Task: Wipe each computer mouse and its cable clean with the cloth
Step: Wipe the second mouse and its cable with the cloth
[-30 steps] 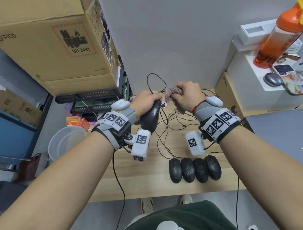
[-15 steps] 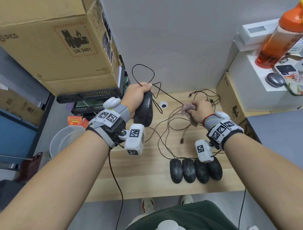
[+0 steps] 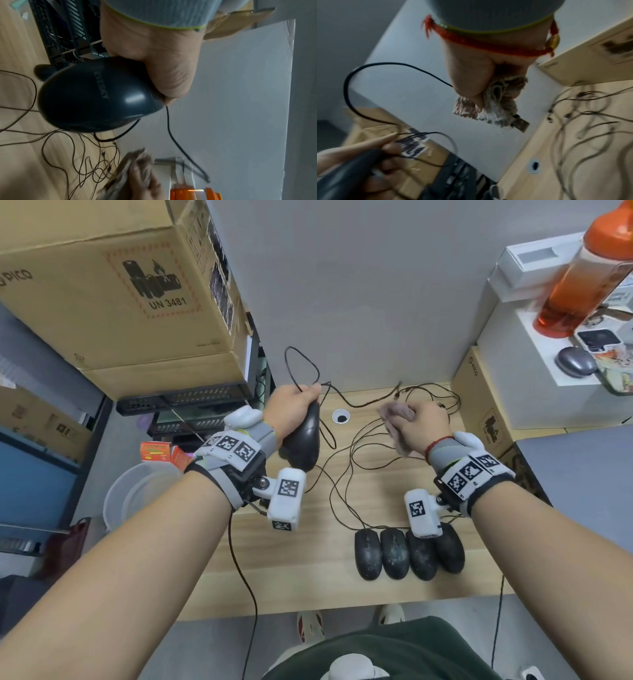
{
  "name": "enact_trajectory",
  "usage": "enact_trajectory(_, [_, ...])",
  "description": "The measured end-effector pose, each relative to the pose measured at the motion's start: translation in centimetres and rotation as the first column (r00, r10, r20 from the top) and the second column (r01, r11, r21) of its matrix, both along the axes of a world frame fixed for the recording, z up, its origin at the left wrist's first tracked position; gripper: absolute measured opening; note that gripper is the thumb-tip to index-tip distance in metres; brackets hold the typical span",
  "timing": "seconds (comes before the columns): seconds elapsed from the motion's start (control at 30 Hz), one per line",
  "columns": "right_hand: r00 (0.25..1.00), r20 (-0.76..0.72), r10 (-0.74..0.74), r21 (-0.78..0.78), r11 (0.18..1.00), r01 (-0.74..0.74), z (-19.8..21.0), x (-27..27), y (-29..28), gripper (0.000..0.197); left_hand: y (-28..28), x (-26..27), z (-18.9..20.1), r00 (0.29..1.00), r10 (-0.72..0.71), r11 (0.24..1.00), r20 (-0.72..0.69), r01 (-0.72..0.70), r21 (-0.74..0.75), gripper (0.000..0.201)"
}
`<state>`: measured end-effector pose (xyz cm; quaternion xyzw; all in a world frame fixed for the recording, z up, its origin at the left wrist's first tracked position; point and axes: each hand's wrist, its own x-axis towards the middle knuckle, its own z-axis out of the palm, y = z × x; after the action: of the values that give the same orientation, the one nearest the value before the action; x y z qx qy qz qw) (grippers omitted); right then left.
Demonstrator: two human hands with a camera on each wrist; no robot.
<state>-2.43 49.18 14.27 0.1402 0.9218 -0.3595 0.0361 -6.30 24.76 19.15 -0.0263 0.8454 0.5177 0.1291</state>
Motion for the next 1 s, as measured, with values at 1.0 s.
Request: enact_trajectory(1.0, [0.97, -0.065, 0.233, 0.264, 0.942, -0.209, 1.2, -2.3, -1.7, 0.011, 2.8, 2.2, 2.0, 0.956, -0.267, 0.961, 0.123, 0.256, 0.1, 0.037])
